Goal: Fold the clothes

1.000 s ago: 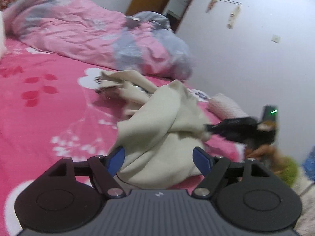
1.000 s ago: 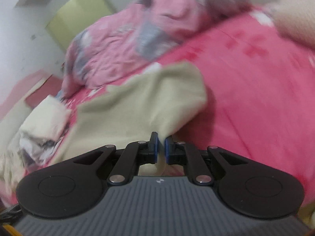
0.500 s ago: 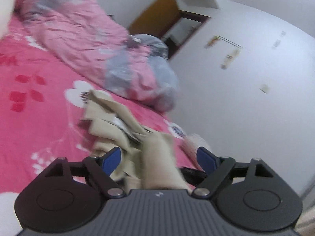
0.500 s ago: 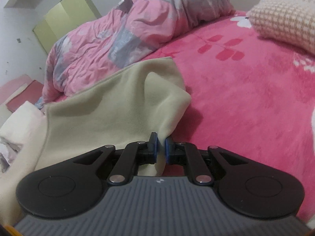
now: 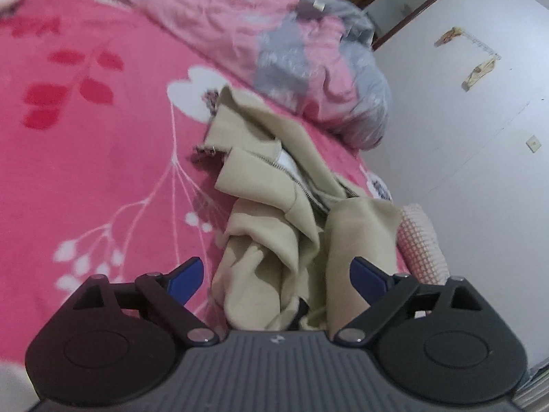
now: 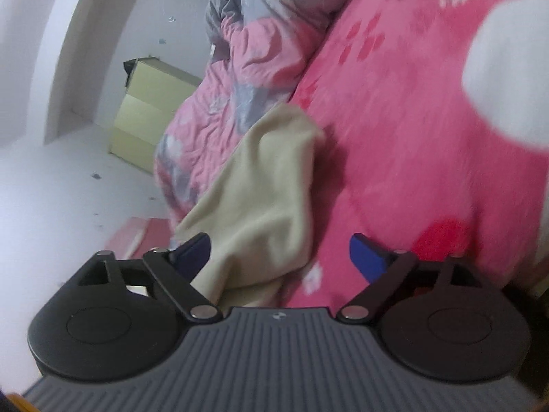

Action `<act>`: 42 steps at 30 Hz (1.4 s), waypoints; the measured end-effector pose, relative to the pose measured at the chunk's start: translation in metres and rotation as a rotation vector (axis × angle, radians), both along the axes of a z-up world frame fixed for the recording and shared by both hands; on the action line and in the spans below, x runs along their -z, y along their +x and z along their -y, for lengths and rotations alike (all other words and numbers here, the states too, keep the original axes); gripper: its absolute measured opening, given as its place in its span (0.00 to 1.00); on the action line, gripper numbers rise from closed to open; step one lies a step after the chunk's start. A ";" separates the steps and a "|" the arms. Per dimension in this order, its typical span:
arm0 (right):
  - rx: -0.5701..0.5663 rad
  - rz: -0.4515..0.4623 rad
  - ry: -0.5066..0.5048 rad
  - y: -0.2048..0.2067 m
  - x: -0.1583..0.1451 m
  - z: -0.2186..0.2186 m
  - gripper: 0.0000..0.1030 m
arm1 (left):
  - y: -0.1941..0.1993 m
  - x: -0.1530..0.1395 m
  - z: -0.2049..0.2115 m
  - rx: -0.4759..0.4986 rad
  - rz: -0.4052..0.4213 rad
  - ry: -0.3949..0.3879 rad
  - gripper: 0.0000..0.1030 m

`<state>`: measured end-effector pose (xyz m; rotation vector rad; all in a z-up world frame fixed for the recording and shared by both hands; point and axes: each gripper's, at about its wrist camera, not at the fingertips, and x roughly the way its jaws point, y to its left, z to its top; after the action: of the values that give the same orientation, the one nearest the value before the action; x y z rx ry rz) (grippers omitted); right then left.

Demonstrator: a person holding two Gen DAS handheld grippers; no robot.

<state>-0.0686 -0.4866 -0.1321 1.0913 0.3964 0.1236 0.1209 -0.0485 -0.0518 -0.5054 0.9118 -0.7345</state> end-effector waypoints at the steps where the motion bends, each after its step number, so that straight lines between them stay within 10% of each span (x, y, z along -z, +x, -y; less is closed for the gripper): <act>1: -0.005 -0.002 0.007 0.004 0.000 -0.001 0.87 | 0.007 0.003 0.008 0.016 -0.011 0.006 0.90; 17: -0.316 -0.089 -0.152 0.223 -0.014 -0.007 0.92 | 0.006 0.001 0.087 0.187 0.129 0.076 0.81; 28: -0.927 0.056 0.055 0.313 -0.013 -0.106 0.86 | -0.044 -0.021 0.106 0.207 0.316 0.109 0.80; 42: -1.828 0.190 -0.335 0.363 -0.110 -0.377 0.88 | -0.042 0.000 0.058 -0.207 0.264 0.157 0.86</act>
<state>0.2939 -0.1096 -0.0220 0.0811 1.0860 1.6790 0.0788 -0.1067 -0.0522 -0.3475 0.6531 -0.5214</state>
